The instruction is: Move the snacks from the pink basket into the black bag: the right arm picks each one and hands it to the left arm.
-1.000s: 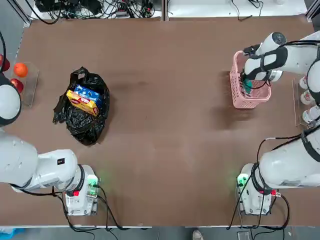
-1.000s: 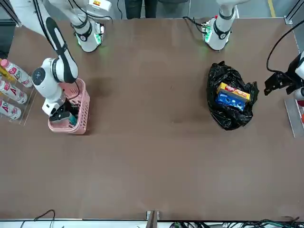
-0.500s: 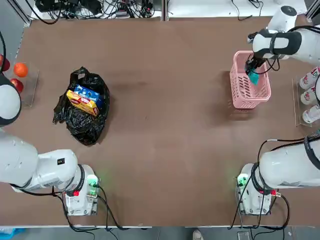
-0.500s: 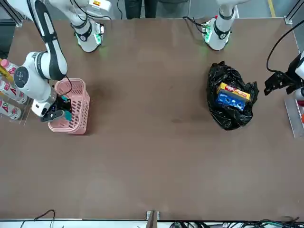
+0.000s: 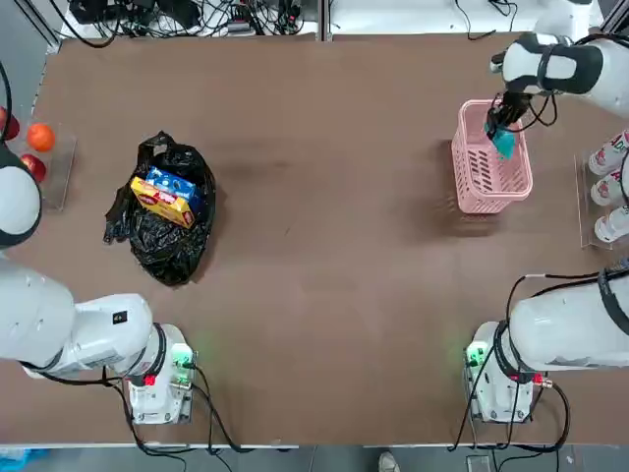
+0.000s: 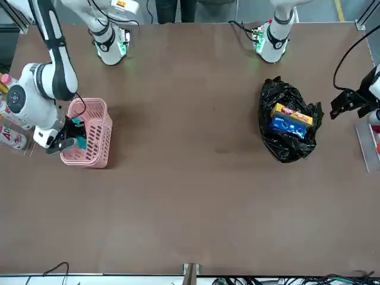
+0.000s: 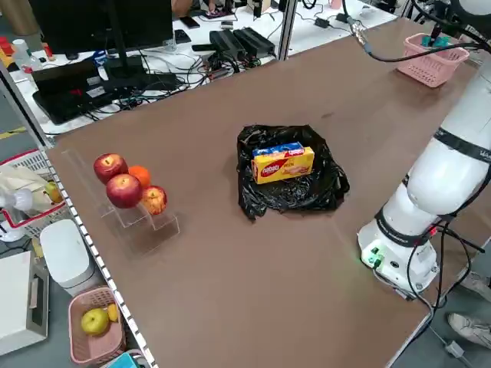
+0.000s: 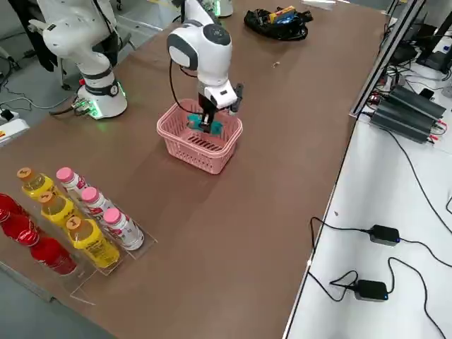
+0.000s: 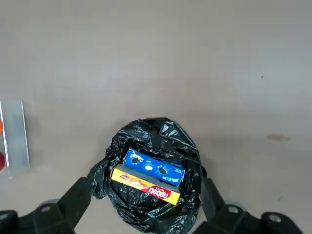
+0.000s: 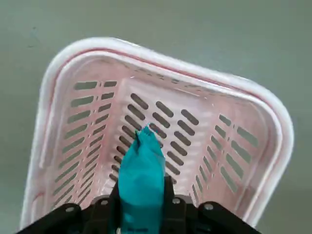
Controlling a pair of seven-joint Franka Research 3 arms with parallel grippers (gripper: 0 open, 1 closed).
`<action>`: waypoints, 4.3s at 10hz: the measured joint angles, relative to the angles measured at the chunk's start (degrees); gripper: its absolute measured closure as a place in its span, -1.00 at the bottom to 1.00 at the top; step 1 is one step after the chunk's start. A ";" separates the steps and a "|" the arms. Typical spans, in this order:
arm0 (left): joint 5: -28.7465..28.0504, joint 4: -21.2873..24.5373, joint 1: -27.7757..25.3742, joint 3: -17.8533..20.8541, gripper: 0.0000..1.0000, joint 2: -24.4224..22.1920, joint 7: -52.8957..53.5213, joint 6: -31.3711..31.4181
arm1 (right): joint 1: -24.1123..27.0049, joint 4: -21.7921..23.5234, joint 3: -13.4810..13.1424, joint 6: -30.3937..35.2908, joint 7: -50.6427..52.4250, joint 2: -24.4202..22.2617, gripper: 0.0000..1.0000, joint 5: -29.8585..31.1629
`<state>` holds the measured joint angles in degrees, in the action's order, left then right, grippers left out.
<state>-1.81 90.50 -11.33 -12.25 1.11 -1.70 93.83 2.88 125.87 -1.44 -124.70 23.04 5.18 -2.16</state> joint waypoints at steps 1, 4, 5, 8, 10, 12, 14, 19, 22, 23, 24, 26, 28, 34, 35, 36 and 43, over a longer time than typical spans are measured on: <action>0.00 0.00 -0.01 0.10 -1.00 0.00 0.00 0.00 | -0.04 -1.42 0.11 2.17 0.91 -0.53 0.32 0.00; 0.00 0.00 -0.04 0.25 -1.00 0.00 0.00 0.00 | -2.04 -3.28 0.60 5.37 2.39 -2.37 0.33 0.00; 0.00 0.00 -0.06 0.27 -1.00 0.00 0.00 0.00 | -3.92 -4.63 0.69 7.23 2.46 -3.02 0.34 0.00; -0.02 -1.74 0.57 0.03 -1.00 1.11 -0.14 0.77 | -9.88 -11.13 0.93 13.62 1.11 -3.91 0.35 -0.84; -0.05 -5.60 0.55 0.07 -1.00 2.76 -0.25 0.51 | -12.98 -12.50 0.97 14.33 -5.01 -3.90 0.36 -3.47; 0.80 -5.95 0.10 0.11 -1.00 3.93 -0.65 -0.73 | -18.19 -13.89 1.05 14.32 -18.55 -3.88 0.36 -5.96; 4.66 -5.86 -1.04 0.21 -1.00 5.47 -2.51 -1.83 | -23.62 -16.37 1.13 14.31 -31.49 -3.79 0.36 -9.24; 10.51 -5.87 0.76 -1.14 -1.00 6.70 -13.96 -1.86 | -35.35 -29.16 1.14 14.21 -46.53 2.68 0.37 -10.13; 12.02 -5.92 3.25 -2.14 -1.00 6.98 -27.59 -1.77 | -36.88 -32.53 1.08 14.06 -63.34 6.52 0.37 -13.12; 12.09 -5.92 4.28 -2.23 -1.00 7.44 -31.21 -1.75 | -36.89 -32.89 1.00 14.03 -70.19 7.13 0.37 -16.65; 12.15 -5.92 5.64 -2.29 -1.00 7.98 -33.07 -1.69 | -37.01 -33.19 0.98 13.97 -77.44 7.71 0.38 -19.36; 13.93 -5.94 8.30 -2.38 -1.00 8.85 -42.35 -1.52 | -39.12 -33.45 1.00 10.47 -91.45 8.71 0.38 -20.92; 17.44 -5.99 9.40 -2.43 -1.00 8.90 -57.08 -1.49 | -42.21 -33.66 1.04 6.35 -101.86 9.79 0.38 -21.79; 19.99 -5.85 17.50 -2.62 -1.00 9.37 -92.68 -2.87 | -45.54 -39.98 1.04 -3.67 -118.95 16.65 0.38 -30.58; 20.29 -5.76 18.21 -2.96 -1.00 9.38 -95.46 -3.33 | -46.35 -40.89 1.05 -5.89 -121.28 17.68 0.38 -30.91; 21.38 -5.64 18.28 -3.44 -1.00 9.28 -97.21 -4.00 | -46.76 -41.34 1.05 -7.87 -122.88 18.40 0.39 -32.08; 27.80 3.23 17.48 -5.22 -1.00 1.72 -103.31 4.41 | -47.03 -42.67 0.85 -12.18 -125.34 19.98 0.40 -42.23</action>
<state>25.99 93.73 6.16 -17.47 2.83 -105.01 98.24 -44.14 83.21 -0.58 -136.88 -102.30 25.16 -44.39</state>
